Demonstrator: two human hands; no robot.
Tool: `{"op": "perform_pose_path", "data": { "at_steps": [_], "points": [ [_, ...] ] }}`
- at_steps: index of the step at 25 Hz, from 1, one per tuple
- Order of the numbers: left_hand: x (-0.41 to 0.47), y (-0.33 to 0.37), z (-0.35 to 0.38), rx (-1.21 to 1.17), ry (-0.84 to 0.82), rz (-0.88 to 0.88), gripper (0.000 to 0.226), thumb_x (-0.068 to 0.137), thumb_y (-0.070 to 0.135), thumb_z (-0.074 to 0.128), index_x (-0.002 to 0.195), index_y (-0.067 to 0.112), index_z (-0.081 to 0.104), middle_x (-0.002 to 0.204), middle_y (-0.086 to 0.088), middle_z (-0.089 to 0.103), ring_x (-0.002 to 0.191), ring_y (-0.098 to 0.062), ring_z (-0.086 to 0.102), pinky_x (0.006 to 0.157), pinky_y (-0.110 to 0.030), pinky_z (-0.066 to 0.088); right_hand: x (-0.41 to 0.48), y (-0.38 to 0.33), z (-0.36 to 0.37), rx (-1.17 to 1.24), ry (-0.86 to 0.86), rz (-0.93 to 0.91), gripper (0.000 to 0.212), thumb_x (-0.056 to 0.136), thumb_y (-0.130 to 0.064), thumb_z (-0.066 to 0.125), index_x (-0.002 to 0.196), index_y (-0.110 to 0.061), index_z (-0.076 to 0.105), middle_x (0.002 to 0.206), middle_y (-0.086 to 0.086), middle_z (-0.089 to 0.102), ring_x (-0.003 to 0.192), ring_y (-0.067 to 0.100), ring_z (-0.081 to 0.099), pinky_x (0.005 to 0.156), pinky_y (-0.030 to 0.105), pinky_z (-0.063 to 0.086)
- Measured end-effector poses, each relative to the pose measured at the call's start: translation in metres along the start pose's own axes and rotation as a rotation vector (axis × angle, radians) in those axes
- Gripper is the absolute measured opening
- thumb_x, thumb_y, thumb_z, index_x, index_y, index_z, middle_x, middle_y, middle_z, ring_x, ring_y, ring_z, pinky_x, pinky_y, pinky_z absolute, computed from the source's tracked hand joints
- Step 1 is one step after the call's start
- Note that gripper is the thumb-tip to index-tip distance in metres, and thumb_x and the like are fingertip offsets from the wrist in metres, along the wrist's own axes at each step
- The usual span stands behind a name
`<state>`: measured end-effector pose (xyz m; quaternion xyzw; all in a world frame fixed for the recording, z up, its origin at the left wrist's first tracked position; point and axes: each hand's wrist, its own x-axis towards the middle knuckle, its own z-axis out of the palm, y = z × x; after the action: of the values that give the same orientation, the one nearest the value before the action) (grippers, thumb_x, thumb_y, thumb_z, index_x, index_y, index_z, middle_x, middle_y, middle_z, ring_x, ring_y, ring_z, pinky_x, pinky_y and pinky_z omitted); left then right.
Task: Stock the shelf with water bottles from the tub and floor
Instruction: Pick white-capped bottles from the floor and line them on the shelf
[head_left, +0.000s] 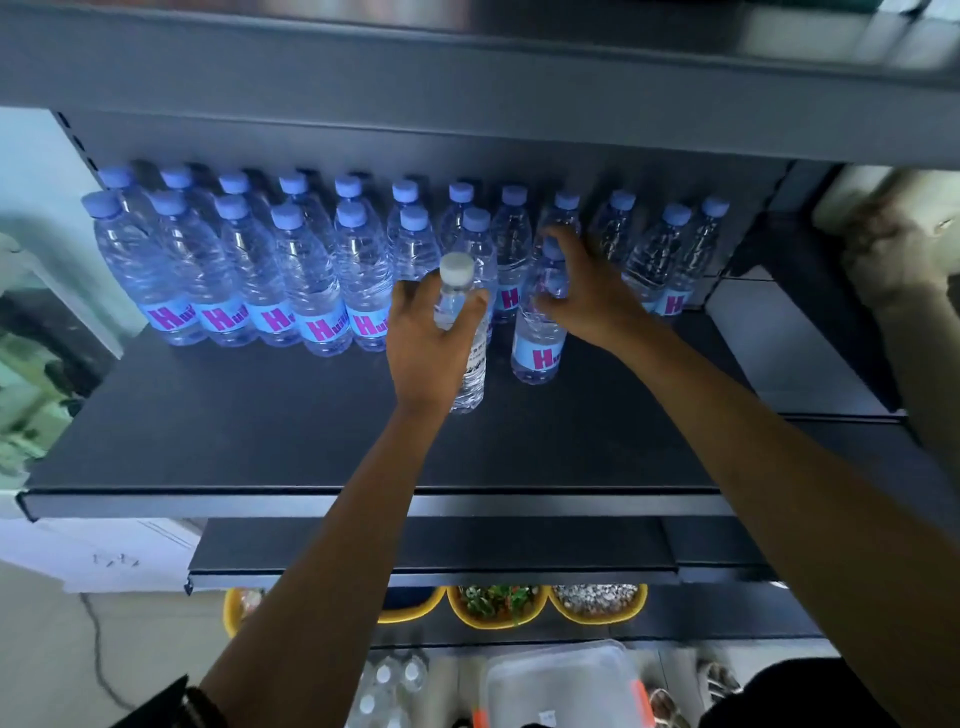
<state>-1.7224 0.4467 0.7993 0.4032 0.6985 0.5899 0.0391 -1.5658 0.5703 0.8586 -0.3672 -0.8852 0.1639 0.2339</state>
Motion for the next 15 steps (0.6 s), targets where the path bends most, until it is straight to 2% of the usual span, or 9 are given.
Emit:
{"op": "perform_pose_path", "data": {
  "at_steps": [2, 6, 11, 15],
  "points": [
    [-0.002, 0.0, -0.001, -0.006, -0.013, 0.012, 0.04, 0.088, 0.052, 0.067, 0.117, 0.025, 0.067, 0.106, 0.006, 0.053, 0.1, -0.011, 0.057, 0.083, -0.024, 0.041, 0.003, 0.0, 0.01, -0.012, 0.019, 0.004, 0.069, 0.091, -0.018, 0.072, 0.149, -0.017, 0.034, 0.149, 0.016, 0.045, 0.129, 0.035, 0.054, 0.096, 0.037, 0.047],
    [-0.006, 0.005, -0.003, -0.032, -0.04, -0.005, 0.045, 0.084, 0.059, 0.063, 0.117, 0.029, 0.066, 0.108, 0.009, 0.053, 0.101, -0.011, 0.058, 0.084, -0.029, 0.045, 0.014, -0.007, 0.021, 0.035, 0.056, 0.006, 0.074, 0.093, -0.015, 0.07, 0.156, -0.014, 0.031, 0.156, 0.017, 0.04, 0.139, 0.034, 0.046, 0.109, 0.042, 0.044],
    [0.0, 0.008, -0.011, -0.002, -0.109, -0.018, 0.046, 0.083, 0.066, 0.058, 0.118, 0.037, 0.065, 0.11, 0.013, 0.056, 0.095, 0.001, 0.053, 0.077, -0.026, 0.041, 0.02, -0.012, 0.033, 0.057, 0.104, 0.053, 0.08, 0.095, -0.016, 0.07, 0.16, -0.018, 0.024, 0.16, 0.019, 0.027, 0.144, 0.035, 0.039, 0.115, 0.044, 0.039],
    [-0.001, 0.011, -0.012, 0.014, -0.159, -0.023, 0.038, 0.09, 0.058, 0.065, 0.119, 0.034, 0.065, 0.112, 0.012, 0.056, 0.101, -0.004, 0.056, 0.083, -0.029, 0.044, 0.019, -0.01, 0.033, 0.167, 0.137, 0.107, 0.086, 0.092, -0.012, 0.071, 0.161, -0.018, 0.019, 0.162, 0.019, 0.023, 0.147, 0.034, 0.036, 0.118, 0.039, 0.036]
  ]
}}
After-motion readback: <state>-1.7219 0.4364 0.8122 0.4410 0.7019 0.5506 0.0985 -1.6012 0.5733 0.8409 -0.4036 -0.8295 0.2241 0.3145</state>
